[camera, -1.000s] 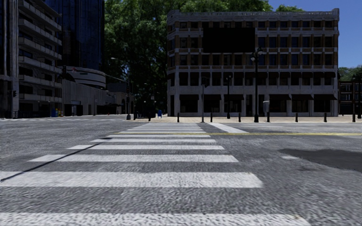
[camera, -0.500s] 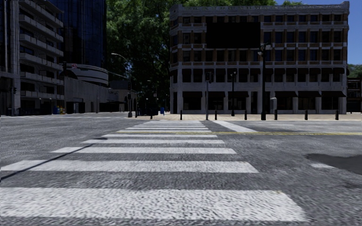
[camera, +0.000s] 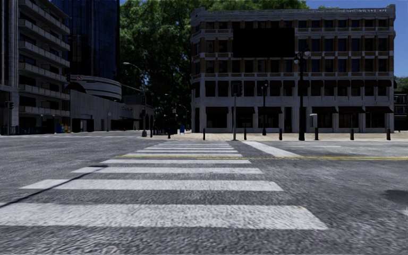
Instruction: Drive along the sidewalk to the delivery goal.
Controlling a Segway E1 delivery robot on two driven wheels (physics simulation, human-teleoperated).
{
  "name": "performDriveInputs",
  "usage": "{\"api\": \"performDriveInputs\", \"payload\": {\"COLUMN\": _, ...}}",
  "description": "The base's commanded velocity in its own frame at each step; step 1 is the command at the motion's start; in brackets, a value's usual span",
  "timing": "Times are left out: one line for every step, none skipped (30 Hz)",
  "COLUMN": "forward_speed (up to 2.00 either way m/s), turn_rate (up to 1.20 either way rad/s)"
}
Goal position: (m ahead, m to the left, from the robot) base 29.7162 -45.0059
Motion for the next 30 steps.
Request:
{"api": "performDriveInputs", "payload": {"forward_speed": 2.00, "turn_rate": 0.00}}
{"api": "performDriveInputs", "payload": {"forward_speed": 2.00, "turn_rate": 0.00}}
{"api": "performDriveInputs", "payload": {"forward_speed": 2.00, "turn_rate": 0.00}}
{"api": "performDriveInputs", "payload": {"forward_speed": 2.00, "turn_rate": 0.00}}
{"api": "performDriveInputs", "payload": {"forward_speed": 2.00, "turn_rate": 0.00}}
{"api": "performDriveInputs", "payload": {"forward_speed": 2.00, "turn_rate": 0.00}}
{"api": "performDriveInputs", "payload": {"forward_speed": 2.00, "turn_rate": 0.00}}
{"api": "performDriveInputs", "payload": {"forward_speed": 2.00, "turn_rate": 0.00}}
{"api": "performDriveInputs", "payload": {"forward_speed": 2.00, "turn_rate": 0.00}}
{"api": "performDriveInputs", "payload": {"forward_speed": 2.00, "turn_rate": 0.00}}
{"api": "performDriveInputs", "payload": {"forward_speed": 2.00, "turn_rate": 0.00}}
{"api": "performDriveInputs", "payload": {"forward_speed": 2.00, "turn_rate": 0.00}}
{"api": "performDriveInputs", "payload": {"forward_speed": 2.00, "turn_rate": 0.00}}
{"api": "performDriveInputs", "payload": {"forward_speed": 2.00, "turn_rate": 0.00}}
{"api": "performDriveInputs", "payload": {"forward_speed": 2.00, "turn_rate": 0.00}}
{"api": "performDriveInputs", "payload": {"forward_speed": 2.00, "turn_rate": 0.00}}
{"api": "performDriveInputs", "payload": {"forward_speed": 2.00, "turn_rate": 0.00}}
{"api": "performDriveInputs", "payload": {"forward_speed": 2.00, "turn_rate": 0.00}}
{"api": "performDriveInputs", "payload": {"forward_speed": 2.00, "turn_rate": 0.00}}
{"api": "performDriveInputs", "payload": {"forward_speed": 2.00, "turn_rate": 0.00}}
{"api": "performDriveInputs", "payload": {"forward_speed": 2.00, "turn_rate": 0.00}}
{"api": "performDriveInputs", "payload": {"forward_speed": 2.00, "turn_rate": 0.00}}
{"api": "performDriveInputs", "payload": {"forward_speed": 2.00, "turn_rate": 0.00}}
{"api": "performDriveInputs", "payload": {"forward_speed": 2.00, "turn_rate": 0.00}}
{"api": "performDriveInputs", "payload": {"forward_speed": 2.00, "turn_rate": -0.05}}
{"api": "performDriveInputs", "payload": {"forward_speed": 2.00, "turn_rate": -0.10}}
{"api": "performDriveInputs", "payload": {"forward_speed": 2.00, "turn_rate": -0.10}}
{"api": "performDriveInputs", "payload": {"forward_speed": 2.00, "turn_rate": -0.12}}
{"api": "performDriveInputs", "payload": {"forward_speed": 2.00, "turn_rate": -0.12}}
{"api": "performDriveInputs", "payload": {"forward_speed": 2.00, "turn_rate": -0.17}}
